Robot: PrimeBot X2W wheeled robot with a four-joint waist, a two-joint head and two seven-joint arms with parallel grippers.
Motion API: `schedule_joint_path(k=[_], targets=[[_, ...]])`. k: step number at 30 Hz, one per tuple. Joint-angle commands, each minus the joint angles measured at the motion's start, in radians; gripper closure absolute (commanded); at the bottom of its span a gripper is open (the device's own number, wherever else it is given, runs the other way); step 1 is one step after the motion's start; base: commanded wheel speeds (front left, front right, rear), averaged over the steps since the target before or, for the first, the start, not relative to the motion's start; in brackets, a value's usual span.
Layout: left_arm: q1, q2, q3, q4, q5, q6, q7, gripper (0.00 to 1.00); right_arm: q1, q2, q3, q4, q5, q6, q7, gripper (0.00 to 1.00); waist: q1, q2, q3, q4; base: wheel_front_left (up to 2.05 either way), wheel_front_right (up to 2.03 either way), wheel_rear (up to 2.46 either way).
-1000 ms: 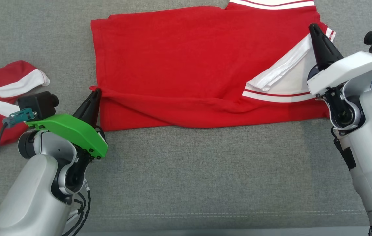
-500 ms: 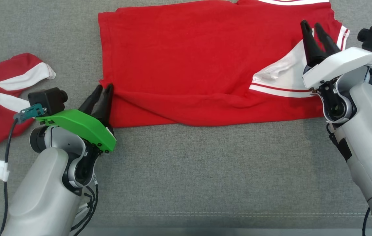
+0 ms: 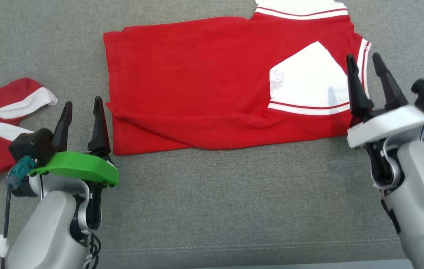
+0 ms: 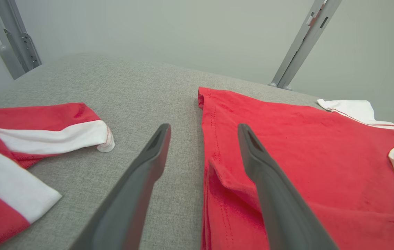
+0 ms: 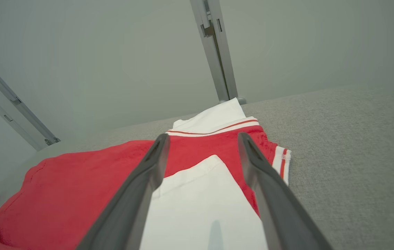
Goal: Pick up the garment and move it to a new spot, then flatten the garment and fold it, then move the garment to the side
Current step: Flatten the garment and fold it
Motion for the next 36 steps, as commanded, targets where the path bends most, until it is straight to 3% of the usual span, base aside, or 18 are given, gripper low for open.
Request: schedule_joint_path(k=[1, 8, 13, 23, 36], targets=[[0.021, 0.012, 0.003, -0.01, 0.016, 0.012, -0.011, 0.0, 0.051, 0.011, -0.014, -0.023, -0.033, 0.0, -0.004, 0.0, 0.0, 0.0, -0.029, -0.022, 0.0, 0.0, 0.0], [0.147, 0.029, 0.023, -0.071, 0.078, 0.075, -0.045, 0.0, 0.29, 0.095, -0.105, -0.171, -0.235, 0.0, -0.004, 0.0, 0.0, 0.0, -0.088, -0.06, 0.0, 0.0, 0.0], [0.227, 0.011, 0.029, -0.092, 0.095, 0.087, -0.05, 0.0, 0.41, 0.145, -0.145, -0.228, -0.308, 0.0, -0.002, 0.0, 0.0, 0.0, -0.125, -0.068, 0.0, 0.0, 0.0], [0.293, -0.031, 0.073, -0.086, 0.174, 0.01, -0.054, 0.0, 0.53, 0.19, -0.174, -0.327, -0.384, 0.0, 0.053, 0.0, 0.0, 0.0, -0.184, -0.058, 0.0, 0.0, 0.0], [0.24, -0.05, 0.044, -0.017, 0.188, -0.02, -0.034, 0.0, 0.478, 0.171, -0.199, -0.316, -0.372, 0.0, 0.091, 0.0, 0.0, 0.0, -0.167, -0.039, 0.0, 0.0, 0.0]])
